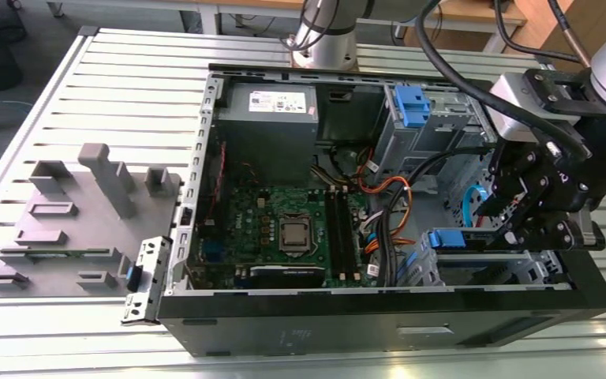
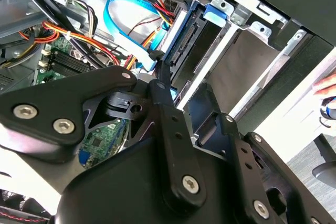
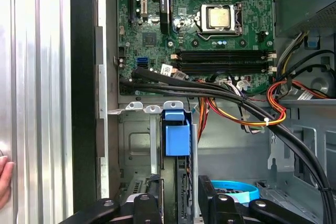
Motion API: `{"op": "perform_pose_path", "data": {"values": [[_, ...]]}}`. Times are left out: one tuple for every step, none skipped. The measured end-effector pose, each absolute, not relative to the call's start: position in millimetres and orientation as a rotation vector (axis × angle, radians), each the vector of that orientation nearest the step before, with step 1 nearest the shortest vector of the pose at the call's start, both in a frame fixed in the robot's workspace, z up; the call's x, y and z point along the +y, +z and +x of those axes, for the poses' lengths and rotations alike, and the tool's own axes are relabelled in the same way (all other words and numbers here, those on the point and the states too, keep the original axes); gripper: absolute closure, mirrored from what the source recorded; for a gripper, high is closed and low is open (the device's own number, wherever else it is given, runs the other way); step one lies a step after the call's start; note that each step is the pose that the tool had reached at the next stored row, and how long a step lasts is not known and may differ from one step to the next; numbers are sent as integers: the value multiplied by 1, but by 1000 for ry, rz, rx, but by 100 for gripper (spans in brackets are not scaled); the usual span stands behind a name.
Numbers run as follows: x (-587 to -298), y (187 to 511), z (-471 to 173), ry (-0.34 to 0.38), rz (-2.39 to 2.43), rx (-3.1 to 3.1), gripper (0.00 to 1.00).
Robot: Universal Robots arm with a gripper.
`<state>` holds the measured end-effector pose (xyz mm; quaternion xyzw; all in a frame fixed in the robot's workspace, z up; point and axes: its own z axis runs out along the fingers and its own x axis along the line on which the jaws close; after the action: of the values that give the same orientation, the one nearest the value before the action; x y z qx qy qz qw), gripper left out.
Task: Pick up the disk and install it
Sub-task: 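Insert the first disk wire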
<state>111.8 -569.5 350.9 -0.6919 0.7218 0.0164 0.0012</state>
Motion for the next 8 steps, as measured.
{"op": "perform_pose_path", "data": {"values": [[-570, 351, 112, 51, -2172, 2266, 58], [-570, 351, 112, 51, -2172, 2266, 58], [-570, 352, 112, 51, -2172, 2266, 58], [-570, 352, 112, 51, -2172, 2266, 58], [-570, 352, 112, 51, -2172, 2266, 58], [-570, 353, 112, 51, -2172, 2266, 58], [-570, 354, 112, 51, -2172, 2266, 58], [-570, 355, 112, 51, -2172, 2266, 58]]}}
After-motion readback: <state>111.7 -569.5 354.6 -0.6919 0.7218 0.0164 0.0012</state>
